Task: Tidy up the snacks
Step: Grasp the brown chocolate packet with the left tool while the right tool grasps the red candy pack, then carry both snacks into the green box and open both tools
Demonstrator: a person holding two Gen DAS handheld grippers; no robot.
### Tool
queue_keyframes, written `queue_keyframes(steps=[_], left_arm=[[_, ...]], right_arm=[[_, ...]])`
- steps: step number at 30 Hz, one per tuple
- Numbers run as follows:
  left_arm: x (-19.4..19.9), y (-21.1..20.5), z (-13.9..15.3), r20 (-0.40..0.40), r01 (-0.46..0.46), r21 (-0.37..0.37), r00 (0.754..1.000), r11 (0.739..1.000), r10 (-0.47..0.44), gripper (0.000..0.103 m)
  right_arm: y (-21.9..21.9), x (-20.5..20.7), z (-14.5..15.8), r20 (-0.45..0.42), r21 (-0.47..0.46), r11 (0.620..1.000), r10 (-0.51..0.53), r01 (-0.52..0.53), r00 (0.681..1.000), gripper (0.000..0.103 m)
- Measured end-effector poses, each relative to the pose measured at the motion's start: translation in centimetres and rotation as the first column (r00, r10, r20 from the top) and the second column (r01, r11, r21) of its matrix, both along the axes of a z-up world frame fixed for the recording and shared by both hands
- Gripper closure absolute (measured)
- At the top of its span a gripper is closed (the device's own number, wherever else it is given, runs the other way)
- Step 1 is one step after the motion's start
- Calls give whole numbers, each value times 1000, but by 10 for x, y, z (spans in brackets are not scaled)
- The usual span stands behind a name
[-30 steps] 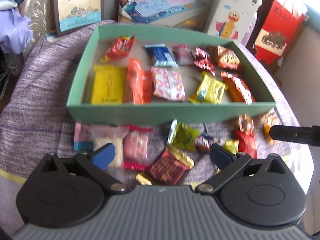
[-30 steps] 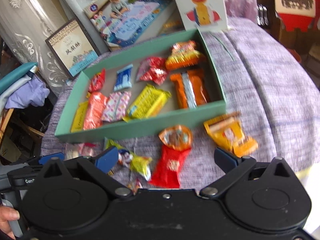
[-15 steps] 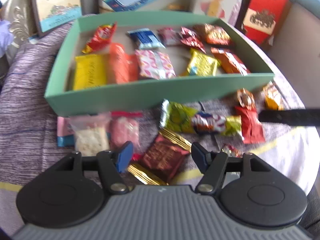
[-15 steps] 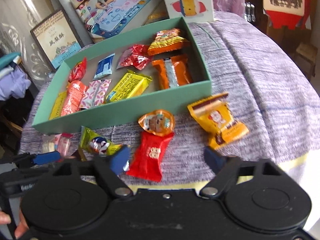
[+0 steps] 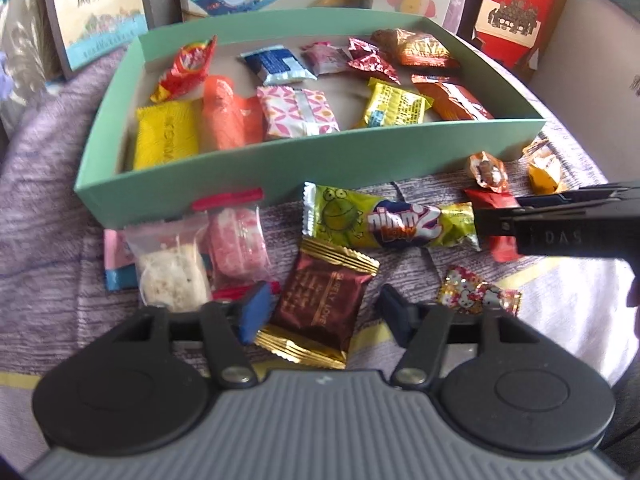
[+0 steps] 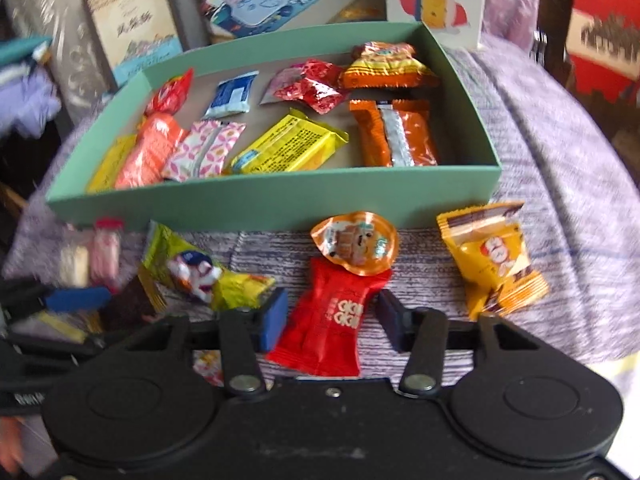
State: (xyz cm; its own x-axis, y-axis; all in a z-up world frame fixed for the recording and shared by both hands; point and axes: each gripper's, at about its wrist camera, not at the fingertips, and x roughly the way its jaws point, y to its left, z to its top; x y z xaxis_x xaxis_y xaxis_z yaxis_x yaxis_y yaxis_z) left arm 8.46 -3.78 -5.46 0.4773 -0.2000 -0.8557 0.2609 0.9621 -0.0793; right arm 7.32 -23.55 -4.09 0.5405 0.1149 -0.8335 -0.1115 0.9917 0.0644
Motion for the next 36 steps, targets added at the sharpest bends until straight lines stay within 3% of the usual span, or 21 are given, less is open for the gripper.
queue_keyframes(steps=[2,5,9,16,17,18,28,36], left_arm=[[0,-2,3,-10,5,-21,1000,1000,-6,66],[-3,-1,4,-33,-13,-52,999,999,11,66],[-7,3,4,-46,-28,-67,999,997,25,59],[-7,-5,2,-34,5,-8,999,1000,-5,50],[-8,-8,2,-27,10,5,1000,1000,-10,54],[-9,-10,2,-18,17,13,1000,1000,-17,66],[-17,5,21,8,-27,-68,1000,997,28,66],[-17,23,54,74,-59,-130,995,990,69,66]], right_arm=[[-3,-3,0,8,4,1000,3,-3,1000,67],[-12,-8,0,13,11,1000,-8,8,1000,67],[-21,-18,1,19,1,1000,6,-6,1000,66],[-9,-27,-2,55,-77,996,51,-46,997,62],[-8,-28,-2,61,-86,995,56,-51,997,62],[-8,-31,-2,63,-87,995,57,-51,996,65],[-36,-41,12,2,93,996,-14,14,1000,69],[-49,-45,46,49,161,987,-18,10,999,69]])
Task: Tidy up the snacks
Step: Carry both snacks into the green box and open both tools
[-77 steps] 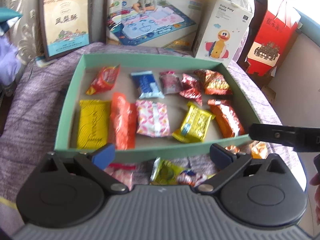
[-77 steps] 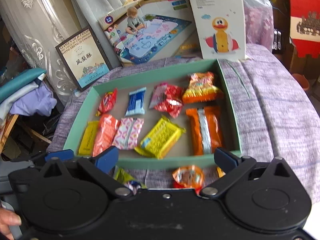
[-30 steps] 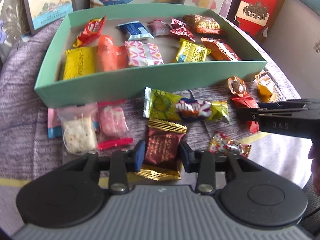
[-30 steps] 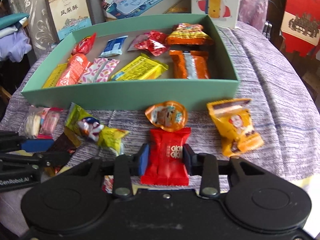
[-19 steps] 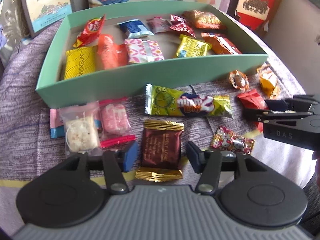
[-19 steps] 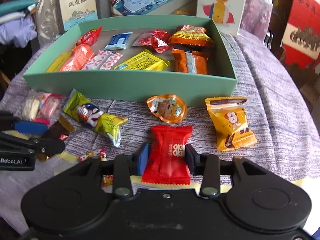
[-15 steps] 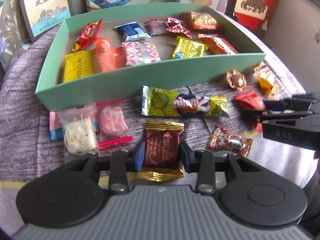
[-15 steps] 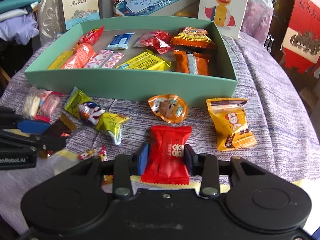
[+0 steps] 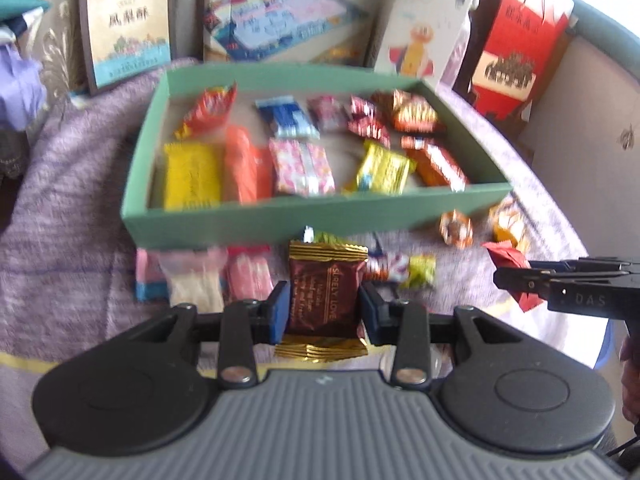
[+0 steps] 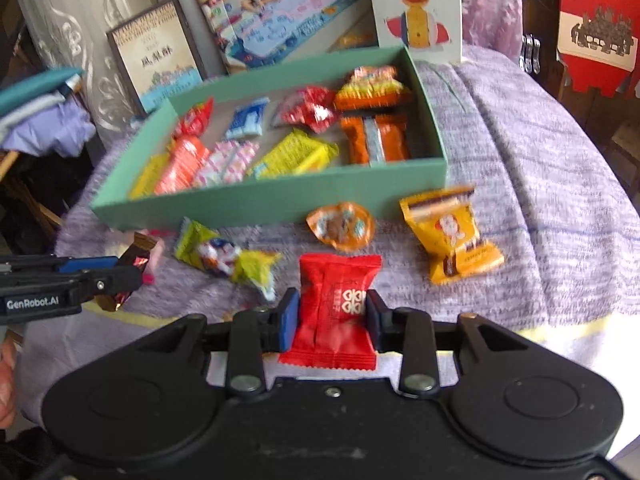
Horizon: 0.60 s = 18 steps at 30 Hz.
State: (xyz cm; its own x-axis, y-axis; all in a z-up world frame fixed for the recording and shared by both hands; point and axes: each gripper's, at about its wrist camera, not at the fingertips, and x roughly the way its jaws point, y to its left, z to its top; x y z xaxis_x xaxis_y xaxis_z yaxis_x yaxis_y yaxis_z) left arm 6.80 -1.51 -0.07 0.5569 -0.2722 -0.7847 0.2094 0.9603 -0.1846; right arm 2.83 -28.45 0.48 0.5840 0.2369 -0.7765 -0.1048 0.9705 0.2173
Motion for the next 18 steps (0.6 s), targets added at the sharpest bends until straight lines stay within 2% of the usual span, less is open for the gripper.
queue_keyframes(steps=[9,13,18], left_arm=[[53,-1,46,142,-14,23,990,1000,11,66],[87,-8,49,137,-16,11,991,1000,14,66],[111,-25,30,91,-3,11,996,1000,2,66]], right_arm=[[-14,54,47,88,73,997,-35,29,996,69],[-19,87,48,75,107,993,-60,52,995,69],[-14,111,33,48,104,993,-56,50,997,69]])
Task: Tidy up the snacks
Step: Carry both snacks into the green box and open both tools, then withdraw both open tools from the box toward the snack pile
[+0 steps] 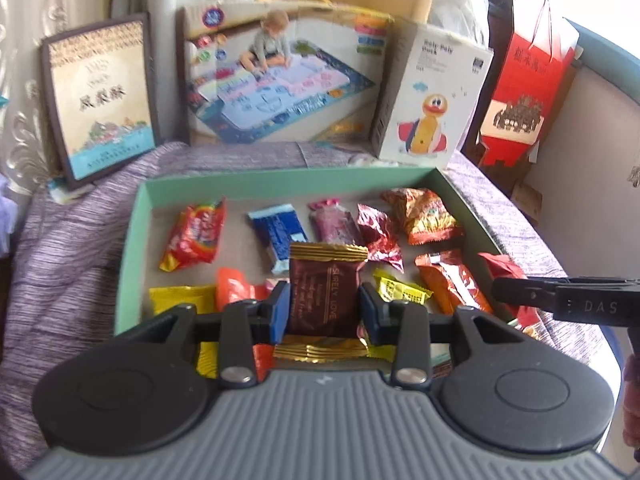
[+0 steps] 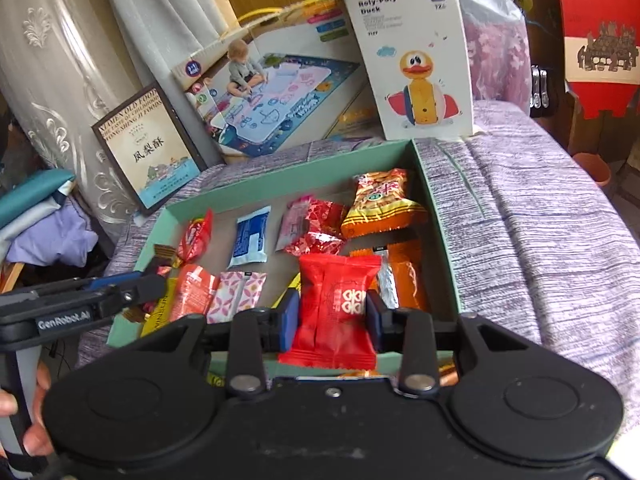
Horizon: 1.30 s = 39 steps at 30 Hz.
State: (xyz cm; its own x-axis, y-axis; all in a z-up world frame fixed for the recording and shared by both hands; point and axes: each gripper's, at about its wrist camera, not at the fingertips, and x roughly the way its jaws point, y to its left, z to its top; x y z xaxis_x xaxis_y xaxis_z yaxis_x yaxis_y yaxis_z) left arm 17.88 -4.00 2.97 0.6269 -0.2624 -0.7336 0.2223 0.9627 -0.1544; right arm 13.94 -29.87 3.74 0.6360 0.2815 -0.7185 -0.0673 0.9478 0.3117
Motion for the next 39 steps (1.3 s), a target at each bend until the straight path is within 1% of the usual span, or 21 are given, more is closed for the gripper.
queue_keyframes(steps=[5,11,12,13,14,15,16,17,18,19,21,22,24,27,32,34,39], left_arm=[[21,-20,-16,-26,30,17,999,999,-29,66],[48,-38,-28,-47,47,21,998,999,-46,66],[51,-41,-30,-50,49,21,998,999,-48,66],[54,-43,-31,-51,51,23,997,998,-50,65],[55,-45,-32,-50,51,28,998,998,-49,60],[56,-46,-33,-47,46,37,998,998,-44,48],[55,-47,-33,-47,42,47,998,998,-39,40],[53,-47,-33,-40,38,54,999,998,-36,27],[51,-46,-32,-30,35,61,999,998,-33,20],[48,-46,-31,-23,32,68,999,997,-30,18],[43,-43,-29,-26,31,69,999,997,-29,13],[40,-41,-28,-32,30,66,999,997,-28,12],[33,-37,-25,-34,22,62,999,998,-20,6],[20,-31,-21,-36,17,59,999,998,-15,4],[-5,-22,-19,-55,2,40,999,999,0,2],[-15,-20,-22,-75,-9,26,997,1000,11,1],[-35,-24,-32,-124,-24,25,992,999,27,1]], right_arm=[[5,15,-18,-37,9,1000,11,-11,999,69],[7,23,-31,-66,12,999,33,-32,997,69],[7,24,-31,-70,19,999,38,-37,997,67],[7,25,-32,-72,22,999,39,-37,997,66],[7,26,-31,-70,25,999,38,-37,997,63],[6,26,-29,-65,26,999,36,-34,997,52],[6,26,-28,-55,27,999,32,-30,998,36],[5,24,-25,-42,31,999,27,-26,999,28],[4,23,-23,-29,34,999,23,-22,999,17],[4,22,-20,-18,32,999,21,-20,1000,13],[5,20,-17,-10,23,1000,19,-18,1000,10],[5,19,-16,-9,20,1000,19,-19,1000,5],[6,14,-13,-2,9,1000,15,-15,1000,0],[5,7,-9,6,-6,1000,11,-11,1000,0],[-11,-11,-1,13,-14,999,-49,49,999,0],[-17,-20,-1,10,-13,998,-67,67,998,0],[-32,-40,-8,-8,-1,995,-101,101,995,0]])
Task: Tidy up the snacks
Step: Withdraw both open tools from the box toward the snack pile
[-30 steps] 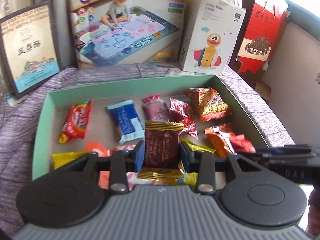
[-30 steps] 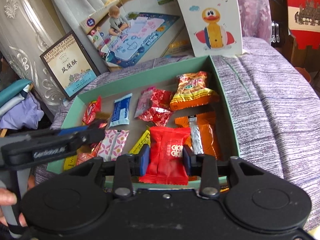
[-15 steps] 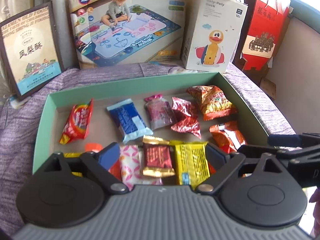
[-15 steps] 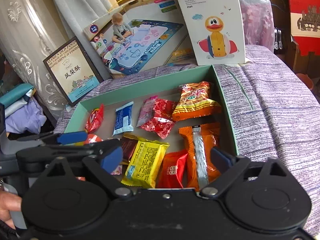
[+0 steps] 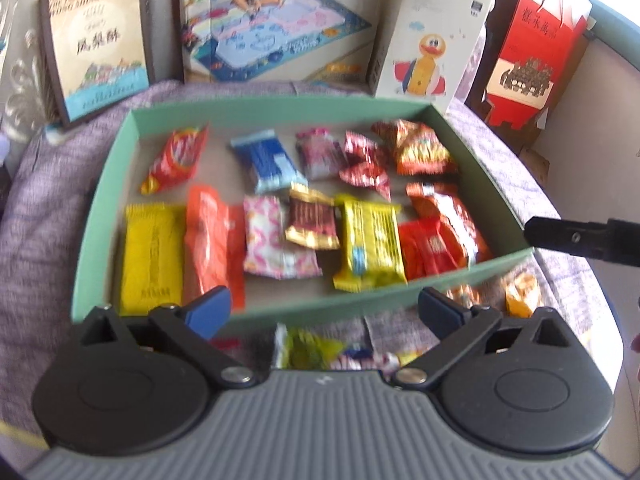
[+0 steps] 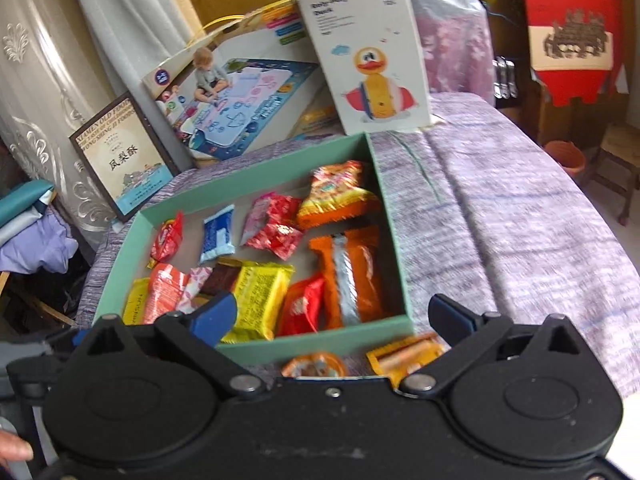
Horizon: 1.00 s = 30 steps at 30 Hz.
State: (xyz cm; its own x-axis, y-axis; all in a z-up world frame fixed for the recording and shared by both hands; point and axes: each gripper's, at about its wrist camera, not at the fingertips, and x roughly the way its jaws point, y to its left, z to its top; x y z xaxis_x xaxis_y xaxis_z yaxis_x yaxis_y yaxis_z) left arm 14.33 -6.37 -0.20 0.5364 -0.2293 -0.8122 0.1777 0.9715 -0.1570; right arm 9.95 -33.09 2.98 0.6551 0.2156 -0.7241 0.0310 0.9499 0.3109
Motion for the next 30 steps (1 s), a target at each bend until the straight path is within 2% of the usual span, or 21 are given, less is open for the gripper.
queue_keyframes(steps=[10,15,21,26,29,30], left_arm=[[-14,-26,-28,-122,1,7,993,1000,-1,1],[-7,-43,-42,-172,-54,24,983,998,57,1],[2,-50,-53,-185,-126,74,973,989,138,1],[-2,-49,-54,-165,-101,113,979,988,119,0],[-8,-45,-58,-172,-78,165,979,983,106,0],[-10,-42,-60,-178,-76,177,978,981,108,0]], right_arm=[[-37,-37,-26,-62,1,997,-77,77,995,0],[-40,-43,-43,-86,-14,997,-72,71,994,0],[-24,-33,-48,-71,-89,996,6,-12,997,15],[-6,-23,-54,-53,-164,983,75,-83,996,26],[1,-19,-62,-66,-201,974,95,-106,993,38],[2,-19,-64,-75,-208,972,98,-112,992,53]])
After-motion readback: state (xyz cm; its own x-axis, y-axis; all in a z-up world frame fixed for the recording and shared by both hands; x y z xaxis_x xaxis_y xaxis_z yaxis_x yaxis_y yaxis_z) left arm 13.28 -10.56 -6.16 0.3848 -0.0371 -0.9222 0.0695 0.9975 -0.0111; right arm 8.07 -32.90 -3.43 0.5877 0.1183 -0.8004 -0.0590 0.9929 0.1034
